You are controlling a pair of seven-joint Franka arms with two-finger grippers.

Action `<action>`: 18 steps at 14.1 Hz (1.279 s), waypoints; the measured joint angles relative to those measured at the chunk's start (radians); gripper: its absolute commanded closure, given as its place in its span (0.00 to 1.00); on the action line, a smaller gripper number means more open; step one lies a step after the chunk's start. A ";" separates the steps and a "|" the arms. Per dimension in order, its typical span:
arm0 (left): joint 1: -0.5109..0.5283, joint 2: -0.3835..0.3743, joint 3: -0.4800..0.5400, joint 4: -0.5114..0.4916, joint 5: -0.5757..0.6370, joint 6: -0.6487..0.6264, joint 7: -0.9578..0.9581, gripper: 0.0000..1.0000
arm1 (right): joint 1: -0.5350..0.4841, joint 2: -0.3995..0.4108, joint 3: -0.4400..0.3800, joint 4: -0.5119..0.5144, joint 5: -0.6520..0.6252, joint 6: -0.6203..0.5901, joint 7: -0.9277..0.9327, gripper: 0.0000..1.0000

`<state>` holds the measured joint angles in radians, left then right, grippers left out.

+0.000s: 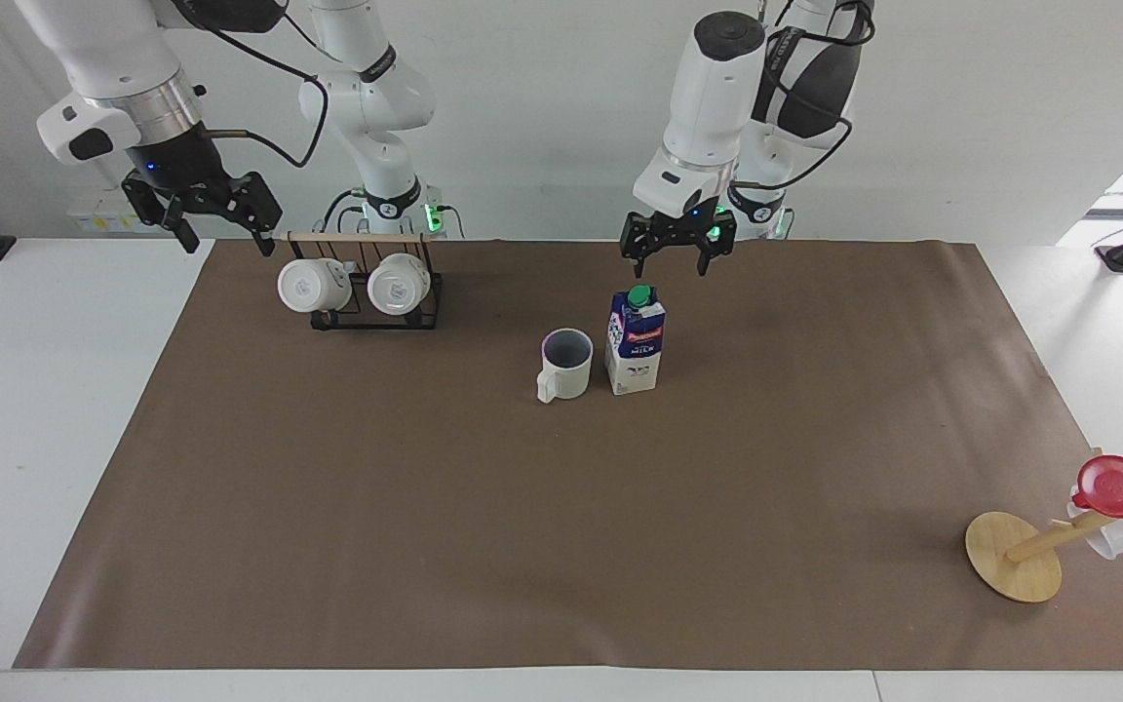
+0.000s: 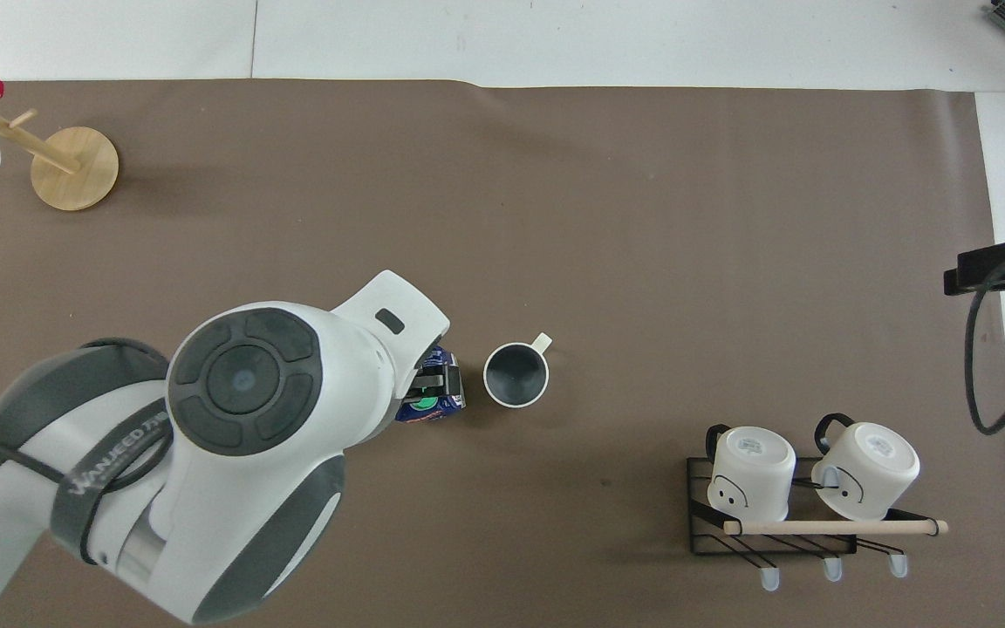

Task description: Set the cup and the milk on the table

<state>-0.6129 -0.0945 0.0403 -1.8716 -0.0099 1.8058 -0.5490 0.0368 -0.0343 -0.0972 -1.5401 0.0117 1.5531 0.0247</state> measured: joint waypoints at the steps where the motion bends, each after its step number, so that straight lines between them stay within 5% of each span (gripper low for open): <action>1: 0.034 -0.009 0.004 0.014 0.000 -0.033 0.053 0.00 | 0.000 -0.004 0.001 0.003 0.000 0.000 0.000 0.00; 10: 0.349 -0.021 0.013 0.202 0.026 -0.248 0.506 0.00 | 0.000 -0.019 0.007 0.004 0.000 -0.004 0.000 0.00; 18: 0.457 -0.020 0.015 0.212 0.028 -0.289 0.612 0.00 | 0.000 -0.022 0.009 0.005 0.000 -0.093 0.000 0.00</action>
<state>-0.1555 -0.1147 0.0558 -1.6596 0.0178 1.5166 0.0634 0.0370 -0.0561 -0.0879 -1.5347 0.0117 1.4604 0.0247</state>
